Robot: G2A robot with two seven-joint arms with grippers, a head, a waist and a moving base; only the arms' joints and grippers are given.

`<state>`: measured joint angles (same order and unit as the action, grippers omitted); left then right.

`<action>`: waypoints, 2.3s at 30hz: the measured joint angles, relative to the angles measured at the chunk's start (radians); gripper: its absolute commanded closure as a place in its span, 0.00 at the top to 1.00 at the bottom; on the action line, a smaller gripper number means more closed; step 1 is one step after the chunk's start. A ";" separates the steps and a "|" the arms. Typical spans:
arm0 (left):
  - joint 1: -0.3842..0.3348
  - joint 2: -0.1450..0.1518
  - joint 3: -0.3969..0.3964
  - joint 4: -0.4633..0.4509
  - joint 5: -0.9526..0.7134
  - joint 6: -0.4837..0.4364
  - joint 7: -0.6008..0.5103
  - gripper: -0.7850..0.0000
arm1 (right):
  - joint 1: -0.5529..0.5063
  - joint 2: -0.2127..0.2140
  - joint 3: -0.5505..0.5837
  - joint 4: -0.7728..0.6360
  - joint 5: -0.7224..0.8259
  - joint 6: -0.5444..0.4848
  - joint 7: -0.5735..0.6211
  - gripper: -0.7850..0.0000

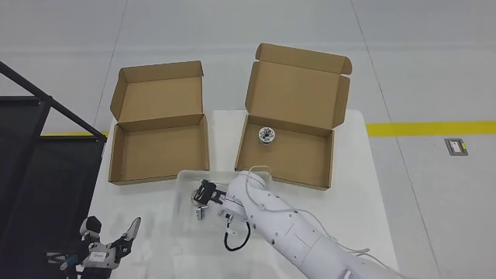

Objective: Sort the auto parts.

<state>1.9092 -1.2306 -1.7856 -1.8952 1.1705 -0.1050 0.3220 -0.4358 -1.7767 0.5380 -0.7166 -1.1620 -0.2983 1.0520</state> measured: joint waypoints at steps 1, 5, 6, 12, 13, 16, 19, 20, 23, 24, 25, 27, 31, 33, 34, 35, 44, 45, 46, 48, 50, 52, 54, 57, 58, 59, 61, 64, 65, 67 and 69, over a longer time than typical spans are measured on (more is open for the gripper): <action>0.000 0.000 0.000 0.000 0.000 0.000 0.000 1.00 | 0.001 0.000 0.004 -0.005 0.004 -0.007 -0.001 0.00; 0.000 0.000 0.000 0.000 0.000 0.000 0.000 1.00 | 0.003 0.008 0.031 -0.037 0.018 -0.034 0.003 0.00; 0.000 0.000 0.000 0.000 0.000 0.000 0.000 1.00 | 0.003 0.012 0.040 -0.053 0.021 -0.042 0.008 0.00; 0.000 0.000 0.000 0.000 0.000 0.000 0.000 1.00 | -0.015 0.049 0.108 -0.212 0.035 -0.120 0.059 0.00; 0.000 0.000 0.000 0.000 0.000 0.000 0.000 1.00 | -0.022 0.057 0.122 -0.246 0.035 -0.140 0.066 0.00; 0.000 0.000 0.000 0.000 0.000 0.000 0.000 1.00 | -0.047 0.088 0.176 -0.374 0.024 -0.194 0.103 0.00; 0.000 0.000 0.000 0.000 0.000 0.000 0.000 1.00 | -0.081 0.119 0.245 -0.503 0.016 -0.235 0.141 0.00; 0.000 0.000 0.000 0.000 0.000 0.000 0.000 1.00 | -0.094 0.128 0.267 -0.540 0.015 -0.249 0.150 0.00; 0.000 0.000 0.000 0.000 0.000 0.000 0.000 1.00 | -0.135 0.155 0.336 -0.646 0.016 -0.290 0.156 0.00; 0.000 0.000 0.000 0.000 0.000 0.000 0.000 1.00 | -0.148 0.164 0.366 -0.679 0.016 -0.302 0.149 0.00; 0.000 0.000 0.000 0.000 0.000 0.000 0.000 1.00 | -0.157 0.170 0.386 -0.701 0.015 -0.309 0.141 0.00; 0.000 0.000 0.000 0.000 0.000 0.000 0.000 1.00 | -0.177 0.183 0.428 -0.742 0.000 -0.319 0.106 0.00; 0.000 0.000 0.000 0.000 0.000 0.000 0.000 1.00 | -0.199 0.194 0.463 -0.773 -0.040 -0.315 0.049 0.00; 0.000 0.000 0.000 0.000 0.000 0.000 0.000 1.00 | -0.198 0.194 0.461 -0.772 -0.039 -0.315 0.051 0.00; 0.000 0.000 0.000 0.000 0.000 0.000 0.000 1.00 | -0.198 0.193 0.461 -0.771 -0.039 -0.315 0.052 0.00; 0.000 0.000 0.000 0.000 0.000 0.000 0.000 1.00 | -0.198 0.193 0.461 -0.771 -0.038 -0.315 0.052 0.00; 0.000 0.000 0.000 0.000 0.000 0.000 0.000 1.00 | -0.217 0.202 0.500 -0.757 -0.104 -0.225 -0.017 0.00; 0.000 0.000 0.000 0.000 0.000 0.000 0.000 1.00 | -0.224 0.207 0.522 -0.760 -0.130 -0.191 -0.042 0.00; 0.000 0.000 0.000 0.000 0.000 0.000 0.000 1.00 | -0.231 0.211 0.540 -0.767 -0.148 -0.172 -0.058 0.00; 0.000 0.000 0.000 0.000 0.000 0.000 0.000 1.00 | -0.250 0.223 0.581 -0.789 -0.193 -0.158 -0.076 0.00; 0.000 0.000 0.000 0.000 0.000 0.000 0.000 1.00 | -0.265 0.233 0.612 -0.805 -0.219 -0.188 -0.094 0.00; 0.000 0.000 0.000 0.000 0.000 0.000 0.000 1.00 | -0.270 0.247 0.658 -0.793 -0.236 -0.231 -0.095 0.00; 0.000 0.000 0.000 0.000 0.000 0.000 0.000 1.00 | -0.262 0.257 0.692 -0.758 -0.268 -0.240 -0.070 0.00; 0.000 0.000 0.000 0.000 0.000 0.000 0.000 1.00 | -0.235 0.265 0.709 -0.687 -0.298 -0.246 -0.022 0.00; 0.000 0.000 0.000 0.000 0.000 0.000 0.000 1.00 | -0.226 0.266 0.710 -0.662 -0.303 -0.244 -0.011 0.00; 0.000 0.000 0.000 0.000 0.000 0.000 0.000 1.00 | -0.216 0.267 0.710 -0.636 -0.300 -0.248 -0.005 0.00; 0.000 0.000 0.000 0.000 0.000 0.000 0.000 1.00 | -0.193 0.269 0.715 -0.570 -0.293 -0.259 -0.003 0.00; 0.000 0.000 0.000 0.000 0.000 0.000 0.000 1.00 | -0.160 0.274 0.717 -0.478 -0.324 -0.238 -0.014 0.00; 0.000 0.000 0.000 0.000 0.000 0.000 0.000 1.00 | -0.152 0.274 0.716 -0.453 -0.329 -0.233 -0.024 0.00; 0.000 0.000 0.000 0.000 0.000 0.000 0.000 1.00 | -0.137 0.276 0.713 -0.402 -0.345 -0.222 -0.043 0.00; 0.000 0.000 0.000 0.000 0.000 0.000 0.000 1.00 | -0.121 0.277 0.707 -0.354 -0.353 -0.212 -0.064 0.00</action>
<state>1.9092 -1.2306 -1.7856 -1.8952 1.1705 -0.1050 0.3220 -0.5572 -1.5001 1.2449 -1.0703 -1.5153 -0.5099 0.9881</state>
